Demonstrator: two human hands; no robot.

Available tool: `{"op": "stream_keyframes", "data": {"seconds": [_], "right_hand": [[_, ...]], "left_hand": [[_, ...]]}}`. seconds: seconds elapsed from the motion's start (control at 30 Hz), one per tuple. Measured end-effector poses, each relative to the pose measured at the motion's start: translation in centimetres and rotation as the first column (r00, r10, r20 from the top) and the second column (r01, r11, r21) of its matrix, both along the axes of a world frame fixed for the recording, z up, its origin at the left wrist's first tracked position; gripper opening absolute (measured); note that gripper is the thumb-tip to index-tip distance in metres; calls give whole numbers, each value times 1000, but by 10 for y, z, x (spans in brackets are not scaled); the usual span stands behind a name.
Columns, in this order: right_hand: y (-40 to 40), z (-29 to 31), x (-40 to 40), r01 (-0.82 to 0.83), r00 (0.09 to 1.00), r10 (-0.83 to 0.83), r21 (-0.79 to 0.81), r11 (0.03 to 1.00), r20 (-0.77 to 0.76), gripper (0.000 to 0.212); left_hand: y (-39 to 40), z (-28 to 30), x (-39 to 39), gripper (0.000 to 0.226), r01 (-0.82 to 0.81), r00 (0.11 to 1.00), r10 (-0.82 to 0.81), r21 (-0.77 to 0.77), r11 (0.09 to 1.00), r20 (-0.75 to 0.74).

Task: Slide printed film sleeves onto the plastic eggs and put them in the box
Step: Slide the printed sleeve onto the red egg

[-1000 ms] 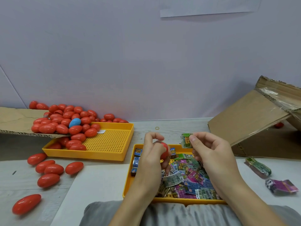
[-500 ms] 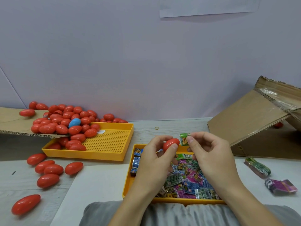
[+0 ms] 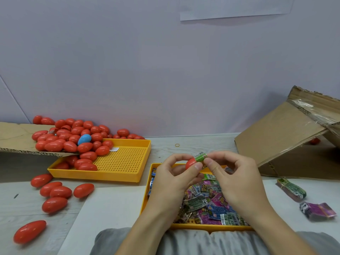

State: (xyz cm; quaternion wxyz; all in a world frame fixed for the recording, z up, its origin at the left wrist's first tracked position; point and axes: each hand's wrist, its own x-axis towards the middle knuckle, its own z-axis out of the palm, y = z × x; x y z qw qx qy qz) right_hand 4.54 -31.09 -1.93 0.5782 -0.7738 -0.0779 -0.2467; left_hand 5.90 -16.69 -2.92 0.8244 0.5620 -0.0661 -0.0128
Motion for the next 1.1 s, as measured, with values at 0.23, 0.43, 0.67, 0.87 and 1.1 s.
{"op": "stream_keyframes", "data": {"seconds": [0.23,0.43,0.67,0.87,1.1], "right_hand": [[2,2,-3,-18,1000,18,-60,998,-8,13],[3,3,-4,-7,1000,6,-17,1000,-20,8],[4,2,-2,28,999,-27,27,999,-36,7],[3,3,-2,-6,996,16,117,993,-84,7],[3,7,-4,-57,991,89,280,958,-104,12]], "left_hand": [[1,-3,1,38,-55,998,54,38,998,29],[0,0,-2,26,-120,987,98,177,977,124],[0,2,-5,27,-89,983,43,263,961,176],[-1,2,-6,30,-93,978,28,312,946,207],[-2,5,-7,22,-73,971,0,296,952,238]]}}
